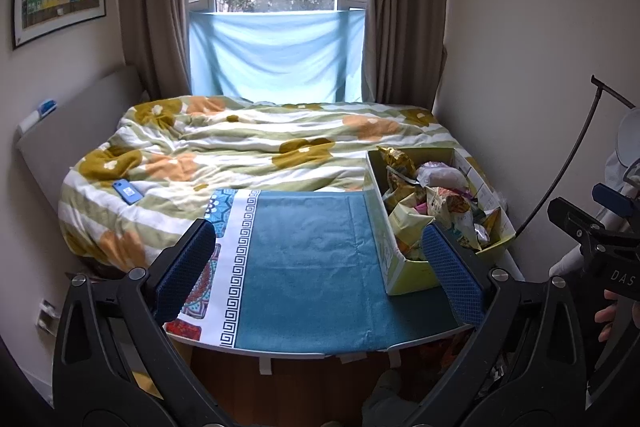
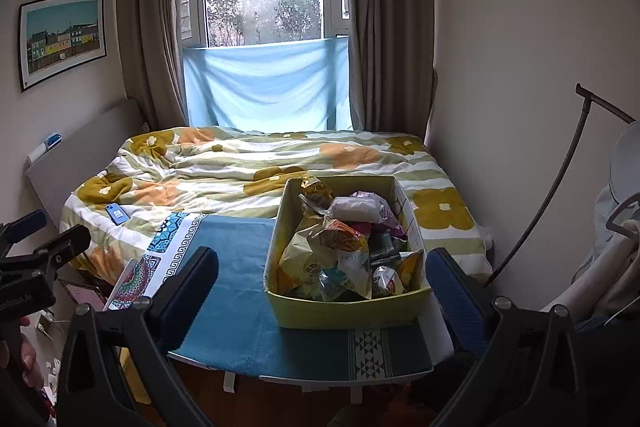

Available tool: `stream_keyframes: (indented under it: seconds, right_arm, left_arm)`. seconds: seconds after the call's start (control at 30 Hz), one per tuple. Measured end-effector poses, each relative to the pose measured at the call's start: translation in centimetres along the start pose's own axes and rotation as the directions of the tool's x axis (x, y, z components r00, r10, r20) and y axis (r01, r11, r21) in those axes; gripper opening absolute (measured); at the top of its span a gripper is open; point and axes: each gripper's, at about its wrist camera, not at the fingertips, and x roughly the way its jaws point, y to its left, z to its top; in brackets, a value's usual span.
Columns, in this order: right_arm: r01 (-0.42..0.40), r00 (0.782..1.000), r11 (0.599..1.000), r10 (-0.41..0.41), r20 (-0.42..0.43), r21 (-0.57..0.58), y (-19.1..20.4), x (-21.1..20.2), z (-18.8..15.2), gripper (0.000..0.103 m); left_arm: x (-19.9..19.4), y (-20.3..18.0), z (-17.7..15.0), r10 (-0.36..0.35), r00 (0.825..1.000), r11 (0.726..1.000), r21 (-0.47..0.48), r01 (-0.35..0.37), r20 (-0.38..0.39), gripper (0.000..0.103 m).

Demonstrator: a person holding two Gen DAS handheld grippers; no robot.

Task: Organize snacks

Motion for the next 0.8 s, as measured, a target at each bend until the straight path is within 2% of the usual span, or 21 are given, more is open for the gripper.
stream_keyframes:
  seconds: [0.8]
  right_arm:
    - [0.016,1.0,1.0,-0.016,-0.006,0.022,-0.8,0.1,0.2,0.103]
  left_arm:
    - [1.1,-1.5,0.6,-0.018,1.0,1.0,0.015,0.018,-0.002,0.102]
